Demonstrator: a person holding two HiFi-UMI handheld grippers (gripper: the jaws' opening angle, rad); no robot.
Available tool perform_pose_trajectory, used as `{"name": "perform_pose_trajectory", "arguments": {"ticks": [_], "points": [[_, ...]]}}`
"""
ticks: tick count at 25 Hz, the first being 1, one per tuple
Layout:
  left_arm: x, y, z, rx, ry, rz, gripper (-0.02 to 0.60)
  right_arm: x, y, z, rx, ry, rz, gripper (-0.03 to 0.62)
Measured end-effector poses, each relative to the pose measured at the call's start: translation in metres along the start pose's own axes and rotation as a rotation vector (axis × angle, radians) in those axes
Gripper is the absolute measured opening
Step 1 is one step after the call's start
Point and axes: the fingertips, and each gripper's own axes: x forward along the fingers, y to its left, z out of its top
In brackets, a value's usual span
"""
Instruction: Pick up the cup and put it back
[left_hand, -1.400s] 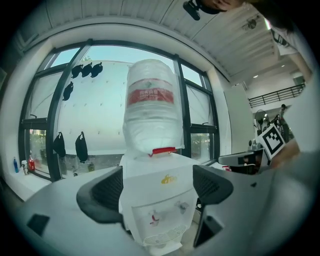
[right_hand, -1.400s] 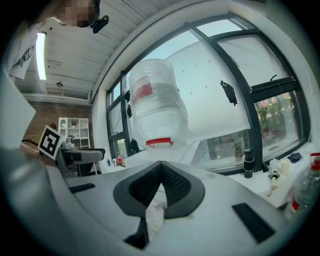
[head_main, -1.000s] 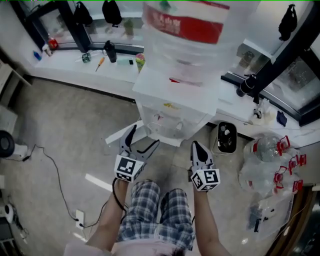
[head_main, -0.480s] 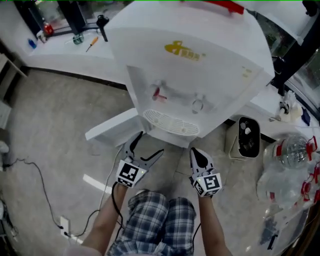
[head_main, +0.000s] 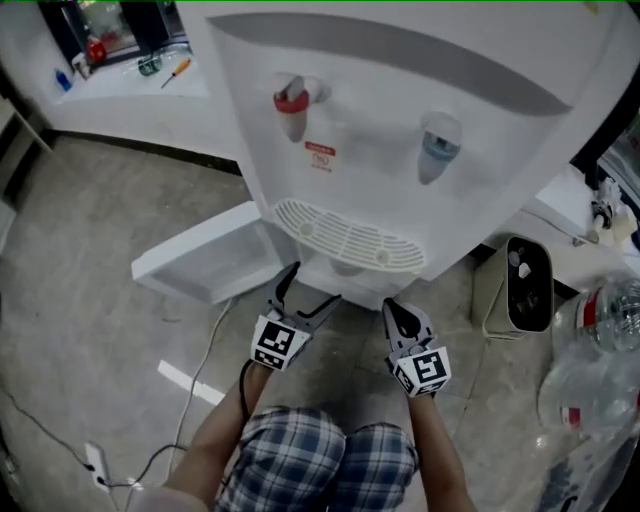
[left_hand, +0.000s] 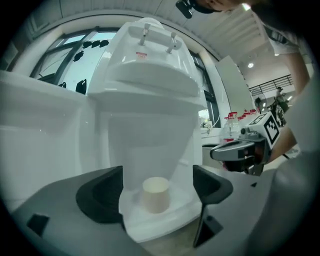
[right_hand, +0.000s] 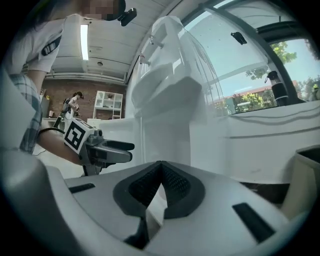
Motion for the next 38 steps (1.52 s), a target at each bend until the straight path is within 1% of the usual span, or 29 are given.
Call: {"name": "perform_pose_trajectory", "arguments": {"ticks": [4, 9, 13, 15, 17, 19, 22, 24, 29, 38], "points": [[0.029, -0.001, -0.031, 0.021, 0.028, -0.005, 0.42, 0.009, -0.007, -0.018, 0.0, 0.005, 0.014, 0.011], [0.068, 0.007, -0.06, -0.023, 0.054, 0.039, 0.42, 0.018, -0.01, -0.023, 0.019, 0.002, 0.019, 0.011], [0.097, 0.002, -0.084, -0.011, 0.099, 0.019, 0.42, 0.023, -0.009, -0.028, 0.013, 0.008, 0.014, 0.011], [0.108, 0.001, -0.096, -0.019, 0.121, 0.021, 0.42, 0.023, -0.009, -0.032, 0.027, 0.008, -0.002, 0.011], [0.117, 0.004, -0.104, -0.043, 0.132, 0.041, 0.42, 0.023, -0.013, -0.037, 0.049, 0.01, -0.04, 0.011], [0.125, 0.007, -0.109, -0.063, 0.135, 0.052, 0.42, 0.024, -0.016, -0.04, 0.066, 0.011, -0.079, 0.011], [0.135, 0.006, -0.114, -0.044, 0.148, 0.036, 0.42, 0.028, -0.016, -0.045, 0.082, 0.016, -0.119, 0.011], [0.14, 0.006, -0.116, -0.038, 0.153, 0.032, 0.42, 0.03, -0.014, -0.047, 0.091, 0.02, -0.123, 0.011], [0.152, 0.009, -0.114, -0.084, 0.142, 0.031, 0.419, 0.032, -0.009, -0.049, 0.08, 0.026, -0.109, 0.011], [0.158, 0.01, -0.114, -0.056, 0.167, 0.025, 0.419, 0.025, -0.016, -0.054, 0.099, 0.036, -0.138, 0.011]]}}
